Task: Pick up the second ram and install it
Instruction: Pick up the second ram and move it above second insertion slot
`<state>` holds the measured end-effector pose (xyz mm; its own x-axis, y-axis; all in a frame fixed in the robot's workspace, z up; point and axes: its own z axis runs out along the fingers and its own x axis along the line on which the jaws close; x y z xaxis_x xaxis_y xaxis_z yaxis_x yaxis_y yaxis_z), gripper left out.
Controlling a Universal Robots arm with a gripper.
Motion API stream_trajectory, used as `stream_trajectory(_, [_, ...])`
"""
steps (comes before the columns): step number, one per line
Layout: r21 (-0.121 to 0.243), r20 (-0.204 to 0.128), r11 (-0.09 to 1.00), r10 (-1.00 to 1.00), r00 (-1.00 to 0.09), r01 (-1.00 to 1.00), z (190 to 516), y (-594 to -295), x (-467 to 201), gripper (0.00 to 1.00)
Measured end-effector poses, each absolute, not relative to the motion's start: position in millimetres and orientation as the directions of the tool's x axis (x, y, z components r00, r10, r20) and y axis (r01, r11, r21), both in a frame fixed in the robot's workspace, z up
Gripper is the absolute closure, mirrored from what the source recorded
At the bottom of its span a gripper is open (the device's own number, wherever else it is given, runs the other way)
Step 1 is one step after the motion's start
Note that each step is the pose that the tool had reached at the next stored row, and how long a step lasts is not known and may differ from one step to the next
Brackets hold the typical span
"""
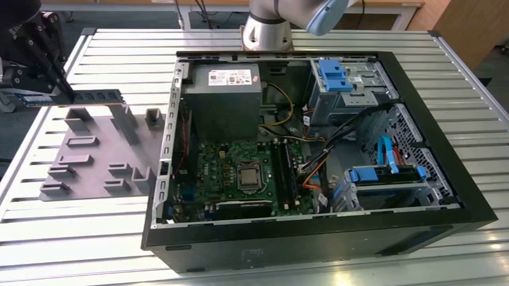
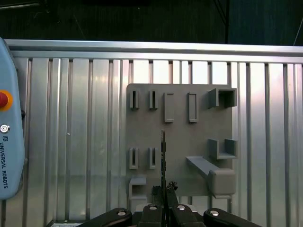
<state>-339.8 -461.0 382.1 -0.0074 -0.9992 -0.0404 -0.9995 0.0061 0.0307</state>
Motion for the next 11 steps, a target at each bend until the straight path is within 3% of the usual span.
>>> stream_trajectory(11, [0.031,-0.040,0.006,-0.999,-0.007,-1.000,382.1,-461.0,-335.0,0.86])
